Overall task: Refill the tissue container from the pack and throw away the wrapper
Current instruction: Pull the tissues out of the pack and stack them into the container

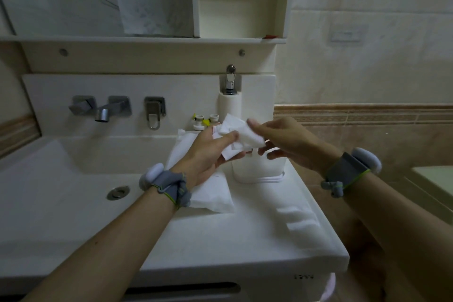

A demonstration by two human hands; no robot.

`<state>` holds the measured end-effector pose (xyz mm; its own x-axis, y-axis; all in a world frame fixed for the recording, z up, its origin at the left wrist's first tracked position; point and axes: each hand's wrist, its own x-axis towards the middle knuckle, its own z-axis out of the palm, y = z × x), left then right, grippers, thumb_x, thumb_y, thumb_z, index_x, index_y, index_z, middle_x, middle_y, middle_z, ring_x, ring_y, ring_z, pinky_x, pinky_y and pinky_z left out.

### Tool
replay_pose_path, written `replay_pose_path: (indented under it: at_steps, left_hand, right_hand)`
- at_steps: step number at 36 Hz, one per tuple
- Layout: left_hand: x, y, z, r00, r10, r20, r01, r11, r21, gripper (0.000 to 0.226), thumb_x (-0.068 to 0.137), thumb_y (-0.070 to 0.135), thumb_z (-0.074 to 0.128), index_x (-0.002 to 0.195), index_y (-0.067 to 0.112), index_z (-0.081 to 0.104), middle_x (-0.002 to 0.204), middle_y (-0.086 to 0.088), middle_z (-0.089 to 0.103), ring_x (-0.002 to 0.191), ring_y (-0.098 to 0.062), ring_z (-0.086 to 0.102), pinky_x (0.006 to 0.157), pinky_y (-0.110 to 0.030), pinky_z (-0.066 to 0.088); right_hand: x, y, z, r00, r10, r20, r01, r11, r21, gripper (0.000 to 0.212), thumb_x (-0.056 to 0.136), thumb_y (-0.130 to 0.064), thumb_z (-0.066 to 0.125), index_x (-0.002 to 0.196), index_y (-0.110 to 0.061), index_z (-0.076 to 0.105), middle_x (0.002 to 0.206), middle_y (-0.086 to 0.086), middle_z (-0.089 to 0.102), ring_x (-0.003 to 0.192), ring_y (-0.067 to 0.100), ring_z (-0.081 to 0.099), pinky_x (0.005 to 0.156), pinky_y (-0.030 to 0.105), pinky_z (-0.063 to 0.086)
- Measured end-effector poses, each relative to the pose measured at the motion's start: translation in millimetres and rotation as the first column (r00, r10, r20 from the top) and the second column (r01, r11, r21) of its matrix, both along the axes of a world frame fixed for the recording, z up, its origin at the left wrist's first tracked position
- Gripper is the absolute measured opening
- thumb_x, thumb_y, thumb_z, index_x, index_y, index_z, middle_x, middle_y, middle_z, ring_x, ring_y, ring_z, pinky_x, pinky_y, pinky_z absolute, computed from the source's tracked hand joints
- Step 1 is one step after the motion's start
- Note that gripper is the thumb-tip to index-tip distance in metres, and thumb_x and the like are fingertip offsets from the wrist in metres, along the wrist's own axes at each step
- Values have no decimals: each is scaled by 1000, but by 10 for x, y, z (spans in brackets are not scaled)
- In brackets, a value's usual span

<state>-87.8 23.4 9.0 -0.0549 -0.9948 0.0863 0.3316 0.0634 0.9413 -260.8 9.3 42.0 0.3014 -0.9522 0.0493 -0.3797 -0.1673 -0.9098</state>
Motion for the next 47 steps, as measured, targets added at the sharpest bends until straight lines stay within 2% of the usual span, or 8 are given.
replay_pose_path:
  at_steps: [4, 9, 14, 21, 26, 38, 43, 47]
  left_hand:
    - [0, 11, 1, 999, -15, -51, 16, 1000, 14, 31, 97, 10, 55, 126, 2, 52, 112, -13, 68, 84, -23, 72, 66, -33, 61]
    - [61, -22, -3, 986, 26, -166, -10, 995, 96, 36, 98, 12, 53, 129, -6, 47, 126, -26, 59, 110, -42, 62, 62, -33, 60]
    - [112, -52, -29, 985, 26, -170, -11, 996, 85, 37, 94, -3, 53, 131, -5, 47, 127, -26, 59, 108, -40, 63, 67, -37, 60]
    - [39, -1, -33, 997, -65, -39, 66, 998, 15, 38, 89, -16, 51, 119, 6, 57, 118, -18, 65, 107, -34, 65, 80, -46, 59]
    - [8, 28, -20, 992, -119, -33, 119, 993, -14, 38, 90, -14, 50, 123, 6, 56, 118, -16, 67, 105, -32, 67, 83, -47, 58]
    - [16, 30, -5, 997, -67, -40, 69, 997, 35, 29, 90, -16, 48, 107, 3, 61, 106, -17, 68, 95, -30, 67, 77, -43, 60]
    - [57, 1, -20, 996, -22, -81, 29, 996, 86, 29, 93, -12, 44, 118, -3, 57, 118, -23, 62, 100, -33, 63, 78, -46, 58]
    - [86, -5, -12, 993, -13, -116, 23, 996, 86, 35, 97, -5, 43, 128, 7, 56, 123, -17, 59, 105, -33, 61, 78, -47, 59]
  right_hand:
    - [54, -42, -39, 995, -103, -4, 102, 992, -70, 16, 78, -25, 78, 87, -13, 73, 87, 11, 74, 72, 16, 66, 74, 33, 56]
    - [-7, -86, -46, 949, -241, 204, 256, 965, -51, 23, 85, -21, 73, 103, -7, 70, 97, 9, 73, 85, 20, 71, 87, 41, 55]
    - [-44, -81, 38, 850, -273, 450, 265, 961, 82, 11, 90, -19, 67, 99, -12, 65, 112, 11, 69, 105, 28, 67, 98, 45, 47]
    - [113, -56, 68, 962, -82, 261, 88, 996, -12, 23, 85, -21, 72, 106, -13, 71, 108, 2, 73, 105, 18, 64, 94, 37, 48]
    - [253, -45, -20, 968, -137, 210, 172, 973, -156, 22, 81, -12, 77, 101, -7, 71, 96, 4, 71, 77, 8, 65, 55, 12, 50]
    - [247, -2, 71, 941, -89, 327, 202, 922, -330, 19, 80, -3, 74, 97, -9, 68, 89, 1, 70, 79, 8, 65, 74, 21, 57]
    - [178, 7, 131, 885, -86, 457, 200, 958, -207, 19, 87, -2, 65, 106, -3, 70, 105, 15, 71, 95, 27, 67, 90, 41, 55]
    - [98, 22, 183, 896, -3, 444, 48, 995, -91, 19, 91, 0, 59, 108, 3, 68, 105, 18, 68, 91, 29, 64, 89, 38, 53]
